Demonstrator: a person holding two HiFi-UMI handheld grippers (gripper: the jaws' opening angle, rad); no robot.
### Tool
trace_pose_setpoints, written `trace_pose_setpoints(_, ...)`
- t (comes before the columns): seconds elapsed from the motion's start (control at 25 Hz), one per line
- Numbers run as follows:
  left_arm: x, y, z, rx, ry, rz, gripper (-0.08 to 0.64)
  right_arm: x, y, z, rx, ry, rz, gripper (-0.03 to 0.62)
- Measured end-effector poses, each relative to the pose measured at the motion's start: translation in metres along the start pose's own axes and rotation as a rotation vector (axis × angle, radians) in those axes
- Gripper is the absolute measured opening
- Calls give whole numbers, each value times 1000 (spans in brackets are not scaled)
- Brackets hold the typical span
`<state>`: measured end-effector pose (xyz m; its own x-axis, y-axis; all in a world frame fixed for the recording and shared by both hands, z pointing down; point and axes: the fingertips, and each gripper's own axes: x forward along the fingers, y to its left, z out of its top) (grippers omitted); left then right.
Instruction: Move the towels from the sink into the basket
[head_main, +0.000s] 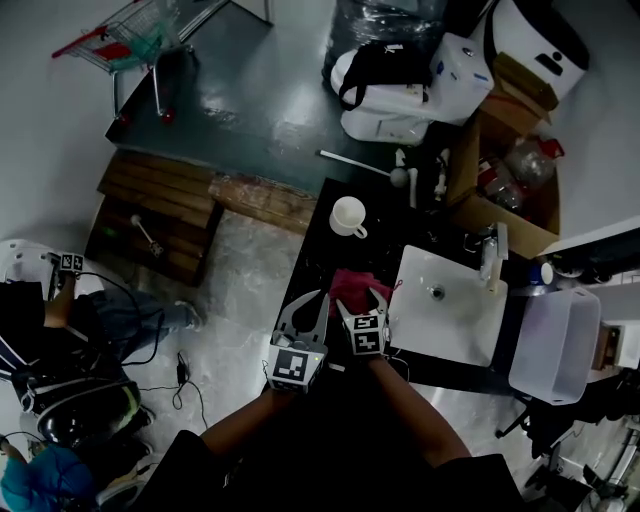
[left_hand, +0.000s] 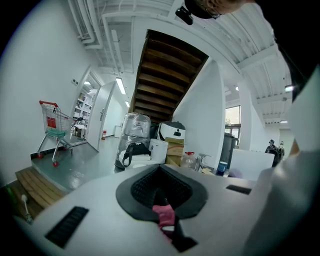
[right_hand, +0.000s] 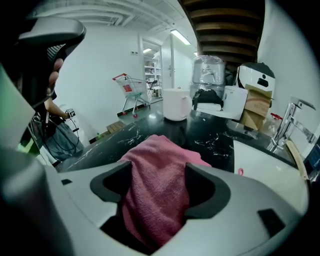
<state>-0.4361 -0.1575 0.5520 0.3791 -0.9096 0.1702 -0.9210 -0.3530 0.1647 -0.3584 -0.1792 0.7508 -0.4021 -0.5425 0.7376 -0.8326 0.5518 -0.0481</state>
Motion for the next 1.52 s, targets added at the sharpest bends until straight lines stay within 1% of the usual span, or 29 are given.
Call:
trace_pose_setpoints(0.04, 0, -1, 2, -11, -10, -3, 3, 0, 3, 0, -10, 3, 9, 340)
trace_pose_setpoints(0.08, 1, -3, 3, -20, -21, -6, 3, 0, 8, 0, -28, 5, 22, 297)
trace_pose_setpoints(0.16, 0, -6, 6, -24, -32, -13, 3, 2, 18, -1, -77, 6, 44, 157)
trace_pose_setpoints(0.2, -1, -7, 6, -24, -33, -14, 3, 2, 22, -1, -93, 7, 46, 122)
trace_pose_setpoints(0.24, -3, -8, 5, -25, -32, -14, 3, 1, 24, -1, -97, 10, 46, 110)
trace_pose_setpoints(0.4, -10, -8, 0, -34, -20, -6, 3, -4, 22, 2, -67, -3, 46, 98)
trace_pose_setpoints(0.56, -15, -8, -13, -42, 9, 2, 3, -21, 20, 6, -36, -36, 22, 95)
trace_pose_setpoints(0.68, -13, -15, -16, -55, 19, -13, 3, -36, 15, 9, -27, -62, 2, 94)
trace_pose_setpoints(0.8, -7, -26, -19, -37, 27, -41, 3, -56, 5, 13, 10, -94, -20, 94)
trace_pose_setpoints(0.92, 0, -37, -18, -19, 38, -46, 3, -75, -13, 18, 54, -133, -37, 94)
trace_pose_setpoints(0.96, 2, -43, -15, -16, 29, -46, 3, -82, -19, 19, 64, -147, -40, 94)
trace_pose_setpoints(1.08, 5, -67, -7, 0, -3, -58, 3, -109, -37, 18, 81, -188, -49, 94)
trace_pose_setpoints(1.24, 7, -110, -3, 22, 3, -77, 3, -151, -64, 12, 104, -233, -57, 94)
trace_pose_setpoints(1.52, 16, -197, -5, 46, 1, -78, 3, -219, -118, -15, 135, -287, -67, 94)
